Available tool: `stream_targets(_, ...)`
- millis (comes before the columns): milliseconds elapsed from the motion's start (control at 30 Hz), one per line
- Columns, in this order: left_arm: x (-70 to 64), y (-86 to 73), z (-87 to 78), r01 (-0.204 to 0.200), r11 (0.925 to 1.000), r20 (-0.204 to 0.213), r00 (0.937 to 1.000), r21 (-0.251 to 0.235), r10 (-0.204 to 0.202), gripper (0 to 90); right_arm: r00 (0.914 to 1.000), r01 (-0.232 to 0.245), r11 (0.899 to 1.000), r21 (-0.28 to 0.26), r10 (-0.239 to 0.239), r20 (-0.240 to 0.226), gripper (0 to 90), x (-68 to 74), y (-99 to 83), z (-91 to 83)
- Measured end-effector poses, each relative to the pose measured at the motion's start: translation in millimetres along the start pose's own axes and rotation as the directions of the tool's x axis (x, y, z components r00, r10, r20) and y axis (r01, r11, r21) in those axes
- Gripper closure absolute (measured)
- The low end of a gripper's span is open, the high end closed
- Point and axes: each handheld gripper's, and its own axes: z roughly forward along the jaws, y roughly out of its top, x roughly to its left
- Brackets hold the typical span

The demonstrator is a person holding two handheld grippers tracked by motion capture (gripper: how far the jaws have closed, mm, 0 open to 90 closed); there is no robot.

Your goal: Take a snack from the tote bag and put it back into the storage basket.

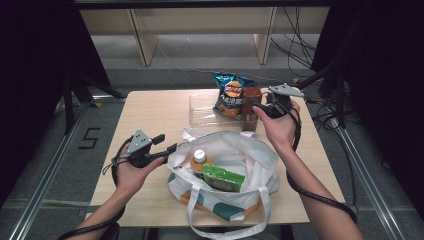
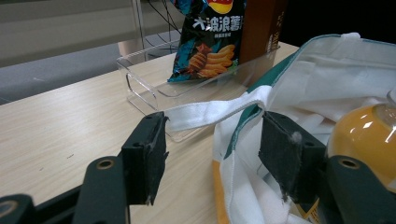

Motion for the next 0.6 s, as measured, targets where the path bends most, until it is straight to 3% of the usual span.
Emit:
stream_targets(67, 0.1, -0.1, -0.1, -0.001, 1.0, 0.0, 1.0, 0.0, 0.001, 40.3, 0.9997, 0.02, 1.0, 0.002, -0.02, -0.016, 41.2, -2.4, -1.7, -5.4)
stream_targets(133, -0.1, -0.4, -0.4, -0.001, 1.0, 0.0, 1.0, 0.003, 0.001, 40.3, 0.9996, 0.002, 1.0, 0.02, -0.001, -0.028, 45.5, -1.1, -2.6, -10.4)
stream_targets(167, 0.0, -0.5, -0.6, -0.001, 1.0, -0.001, 1.0, 0.003, 0.001, 40.3, 0.999, 0.026, 1.0, 0.009, -0.026, -0.036, 47.6, -2.7, -3.3, -11.4)
stream_targets(200, 0.1, -0.5, -0.6, -0.001, 1.0, -0.002, 1.0, 0.003, 0.001, 40.4, 0.9992, 0.005, 1.0, 0.02, -0.004, -0.039, 49.2, -0.6, -3.8, -14.8)
stream_targets(267, 0.2, -0.4, -0.4, 0.0, 1.0, -0.004, 1.0, 0.0, 0.0, 40.4, 0.9976, 0.036, 0.999, 0.014, -0.035, -0.06, 50.5, -2.3, -5.0, -19.4)
stream_targets(333, 0.3, -0.6, 0.7, 0.001, 1.0, 0.003, 1.0, -0.008, -0.001, 40.4, 0.9976, 0.002, 1.0, 0.028, 0.0, -0.069, 51.5, 0.4, -5.9, -23.7)
stream_targets(400, -0.2, -0.4, 0.3, 0.001, 1.0, -0.004, 1.0, -0.002, -0.001, 40.4, 0.9967, 0.004, 1.0, 0.026, -0.002, -0.081, 52.5, 1.1, -7.1, -28.3)
stream_targets(467, -0.3, -0.5, 0.4, 0.0, 1.0, -0.006, 1.0, 0.001, 0.0, 40.4, 0.9944, 0.044, 0.999, 0.01, -0.042, -0.097, 53.1, -1.0, -7.5, -31.2)
stream_targets(500, -0.4, -0.9, 0.8, 0.001, 1.0, -0.001, 1.0, -0.002, -0.001, 40.4, 0.995, 0.001, 0.999, 0.032, 0.002, -0.1, 53.4, 2.6, -7.7, -34.6)
stream_targets(533, -0.5, -1.0, 0.6, 0.002, 1.0, -0.002, 1.0, 0.001, -0.002, 40.4, 0.9935, 0.029, 0.999, 0.015, -0.027, -0.111, 53.9, 0.7, -7.8, -35.1)
stream_targets(600, -0.5, -0.8, 0.7, 0.002, 1.0, -0.001, 1.0, -0.002, -0.002, 40.4, 0.9897, 0.03, 0.999, 0.021, -0.027, -0.141, 53.9, 2.3, -9.7, -37.6)
